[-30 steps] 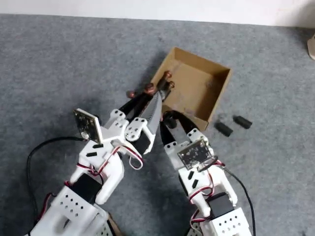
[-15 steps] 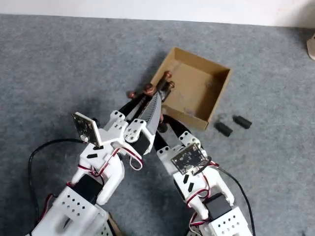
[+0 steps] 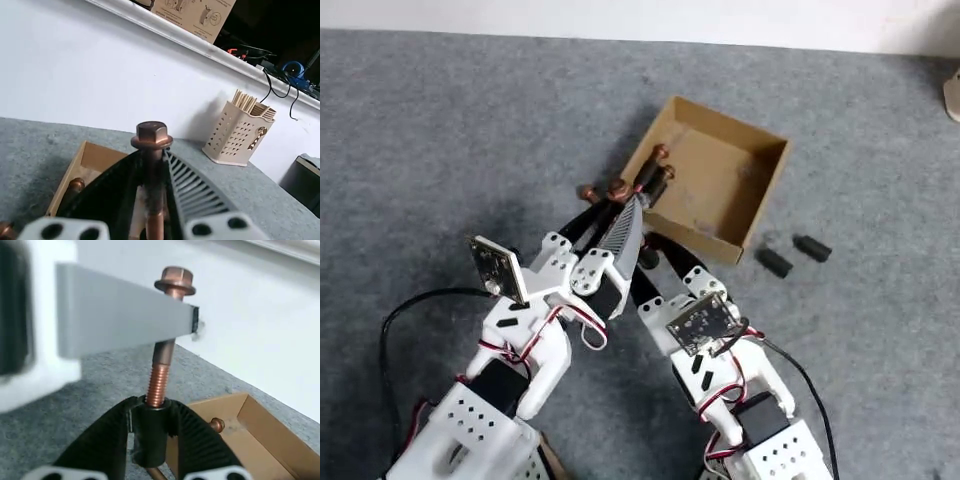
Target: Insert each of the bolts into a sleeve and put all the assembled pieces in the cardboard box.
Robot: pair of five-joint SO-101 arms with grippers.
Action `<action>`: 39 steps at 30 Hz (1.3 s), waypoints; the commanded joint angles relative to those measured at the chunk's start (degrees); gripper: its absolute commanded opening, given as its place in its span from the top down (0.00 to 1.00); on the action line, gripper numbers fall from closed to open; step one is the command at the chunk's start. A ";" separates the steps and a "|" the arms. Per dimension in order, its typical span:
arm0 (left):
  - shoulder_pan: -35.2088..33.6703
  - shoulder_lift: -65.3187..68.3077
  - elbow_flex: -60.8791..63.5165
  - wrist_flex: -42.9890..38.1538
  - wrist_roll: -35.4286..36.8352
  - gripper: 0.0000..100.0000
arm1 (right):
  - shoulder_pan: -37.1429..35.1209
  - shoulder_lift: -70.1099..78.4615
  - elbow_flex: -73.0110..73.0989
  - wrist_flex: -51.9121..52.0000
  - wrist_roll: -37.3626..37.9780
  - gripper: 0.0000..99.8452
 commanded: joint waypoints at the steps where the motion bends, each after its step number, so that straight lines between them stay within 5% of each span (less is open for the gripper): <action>1: 1.01 -0.40 0.66 -0.44 0.26 0.99 | 1.45 -1.27 7.96 -2.15 0.09 1.00; 10: 1.01 -0.40 0.75 4.48 -0.09 0.99 | 10.51 -1.27 7.96 -6.55 -10.55 1.00; 13: 1.45 -0.40 1.63 9.41 -7.82 0.99 | 10.59 -1.27 7.96 -6.46 -12.40 1.00; 16: 1.19 -0.92 3.47 15.03 -14.42 0.91 | 10.68 -1.27 7.96 -6.20 -14.68 1.00; 25: 0.84 -1.01 5.05 25.05 -9.32 0.65 | 10.68 -0.92 7.96 -4.09 -20.04 1.00; 39: -21.49 -0.84 6.99 24.97 -9.05 0.65 | 17.80 -0.57 7.78 2.51 -20.40 1.00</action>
